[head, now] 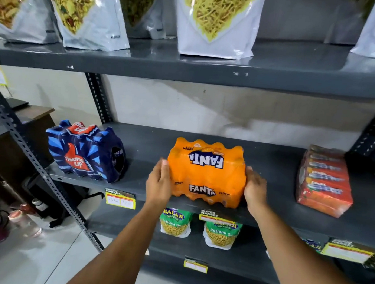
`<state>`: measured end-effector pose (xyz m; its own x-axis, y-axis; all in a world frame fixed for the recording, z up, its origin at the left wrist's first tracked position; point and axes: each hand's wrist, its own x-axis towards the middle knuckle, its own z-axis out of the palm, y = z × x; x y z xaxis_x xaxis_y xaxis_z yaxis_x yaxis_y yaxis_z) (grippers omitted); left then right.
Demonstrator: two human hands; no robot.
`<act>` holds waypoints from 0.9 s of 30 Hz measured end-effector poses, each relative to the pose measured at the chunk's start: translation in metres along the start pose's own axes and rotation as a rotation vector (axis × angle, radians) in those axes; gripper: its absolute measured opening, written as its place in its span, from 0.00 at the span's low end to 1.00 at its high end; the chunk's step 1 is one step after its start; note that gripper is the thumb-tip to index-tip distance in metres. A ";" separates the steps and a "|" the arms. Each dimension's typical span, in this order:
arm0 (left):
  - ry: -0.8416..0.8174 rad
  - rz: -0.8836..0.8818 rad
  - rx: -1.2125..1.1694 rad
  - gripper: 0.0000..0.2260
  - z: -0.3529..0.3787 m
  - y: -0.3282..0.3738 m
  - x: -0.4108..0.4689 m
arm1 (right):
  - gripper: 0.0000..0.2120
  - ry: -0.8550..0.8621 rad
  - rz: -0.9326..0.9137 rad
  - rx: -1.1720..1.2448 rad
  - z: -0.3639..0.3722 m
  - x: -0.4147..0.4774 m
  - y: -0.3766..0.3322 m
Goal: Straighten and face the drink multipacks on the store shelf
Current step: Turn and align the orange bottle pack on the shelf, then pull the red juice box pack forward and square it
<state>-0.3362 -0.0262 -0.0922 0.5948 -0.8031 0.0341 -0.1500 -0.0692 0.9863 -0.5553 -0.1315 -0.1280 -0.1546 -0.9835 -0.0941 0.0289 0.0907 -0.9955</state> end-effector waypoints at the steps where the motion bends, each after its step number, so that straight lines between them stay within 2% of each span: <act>1: 0.083 0.089 0.060 0.22 0.004 0.014 -0.001 | 0.16 0.002 -0.060 -0.013 -0.005 0.007 -0.007; 3: 0.217 0.322 0.177 0.23 0.024 0.054 -0.006 | 0.11 -0.002 -0.195 0.000 -0.027 0.028 -0.030; 5: 0.247 0.524 0.269 0.24 0.056 0.095 -0.015 | 0.06 -0.002 -0.356 -0.076 -0.058 0.050 -0.058; 7: 0.211 0.681 0.276 0.25 0.098 0.127 -0.028 | 0.06 0.014 -0.463 -0.183 -0.093 0.079 -0.086; 9: 0.106 0.741 0.250 0.25 0.144 0.141 -0.045 | 0.09 0.020 -0.514 -0.293 -0.122 0.108 -0.110; 11: -0.054 0.612 0.211 0.24 0.197 0.138 -0.067 | 0.16 -0.028 -0.451 -0.568 -0.154 0.134 -0.126; 13: -0.225 0.271 0.191 0.20 0.246 0.123 -0.090 | 0.24 -0.088 -0.349 -0.880 -0.180 0.157 -0.130; 15: -0.329 -0.021 0.065 0.06 0.284 0.100 -0.111 | 0.31 -0.150 -0.281 -1.045 -0.197 0.174 -0.124; 17: -0.355 -0.271 -0.127 0.06 0.310 0.083 -0.126 | 0.34 -0.211 -0.234 -1.122 -0.203 0.189 -0.114; 18: -0.346 -0.355 -0.149 0.11 0.320 0.078 -0.131 | 0.34 -0.226 -0.221 -1.134 -0.205 0.195 -0.109; 20: -0.286 -0.421 -0.111 0.19 0.333 0.073 -0.137 | 0.32 -0.228 -0.212 -1.110 -0.205 0.204 -0.101; 23: -0.203 -0.457 -0.021 0.18 0.342 0.076 -0.138 | 0.30 -0.218 -0.160 -1.007 -0.202 0.214 -0.092; 27: -0.199 -0.422 0.118 0.20 0.352 0.073 -0.137 | 0.27 -0.199 -0.156 -1.062 -0.195 0.224 -0.085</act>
<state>-0.7067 -0.1292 -0.0820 0.4622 -0.7870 -0.4086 -0.0234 -0.4715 0.8816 -0.7847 -0.3294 -0.0670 0.0831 -0.9949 -0.0571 -0.8592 -0.0425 -0.5098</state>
